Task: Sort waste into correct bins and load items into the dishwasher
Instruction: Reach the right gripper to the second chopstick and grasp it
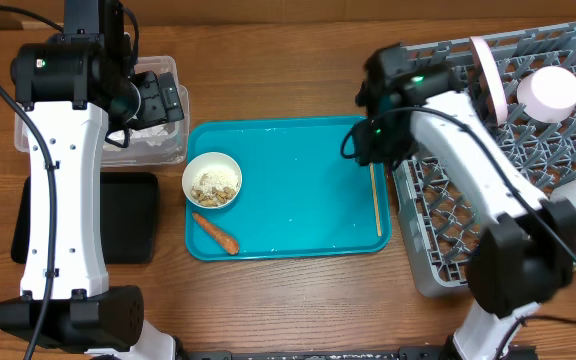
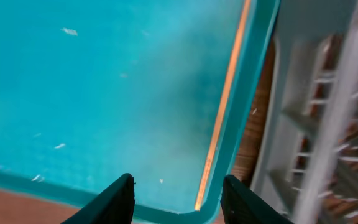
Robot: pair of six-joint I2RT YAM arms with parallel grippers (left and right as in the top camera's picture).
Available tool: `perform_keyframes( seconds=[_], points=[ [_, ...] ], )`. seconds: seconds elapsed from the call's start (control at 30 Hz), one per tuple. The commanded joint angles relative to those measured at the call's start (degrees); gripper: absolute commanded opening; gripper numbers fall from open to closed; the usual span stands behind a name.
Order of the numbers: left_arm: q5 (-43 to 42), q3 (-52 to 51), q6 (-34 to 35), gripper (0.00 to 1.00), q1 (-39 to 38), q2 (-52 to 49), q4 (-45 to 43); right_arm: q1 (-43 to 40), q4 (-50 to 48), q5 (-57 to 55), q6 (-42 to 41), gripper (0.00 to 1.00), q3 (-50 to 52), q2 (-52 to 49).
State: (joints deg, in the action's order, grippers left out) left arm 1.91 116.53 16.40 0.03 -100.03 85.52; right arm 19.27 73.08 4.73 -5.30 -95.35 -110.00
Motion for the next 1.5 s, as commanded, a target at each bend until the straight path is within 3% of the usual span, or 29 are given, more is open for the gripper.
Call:
perform_keyframes(
  seconds=[0.0, 0.77, 0.9, 1.17, 1.47],
  points=[
    [-0.46, 0.59, 0.37, 0.95, -0.04, -0.02, -0.11, 0.24, -1.49, -3.8, -7.19, 0.47, 3.3, -3.28],
    [-0.48, 0.59, 0.39, 0.95, -0.04, -0.02, -0.07, 0.35, -14.03, -2.95, -9.84, 0.47, 18.16, -5.86],
    [-0.46, 0.59, 0.39, 0.95, -0.04, -0.02, -0.07, 0.96, -12.81, -3.54, -9.99, 0.42, 18.25, -5.86],
    [-0.46, 0.59, 0.39, 0.95, -0.04, -0.02, -0.13, 1.95, -13.05, -5.49, -9.99, 0.41, 17.22, -5.86],
    [-0.46, 0.59, 0.37, 0.95, -0.04, -0.02, -0.13, 3.67, -8.66, -15.06, -13.0, 0.42, 12.39, -5.84]
  ],
)
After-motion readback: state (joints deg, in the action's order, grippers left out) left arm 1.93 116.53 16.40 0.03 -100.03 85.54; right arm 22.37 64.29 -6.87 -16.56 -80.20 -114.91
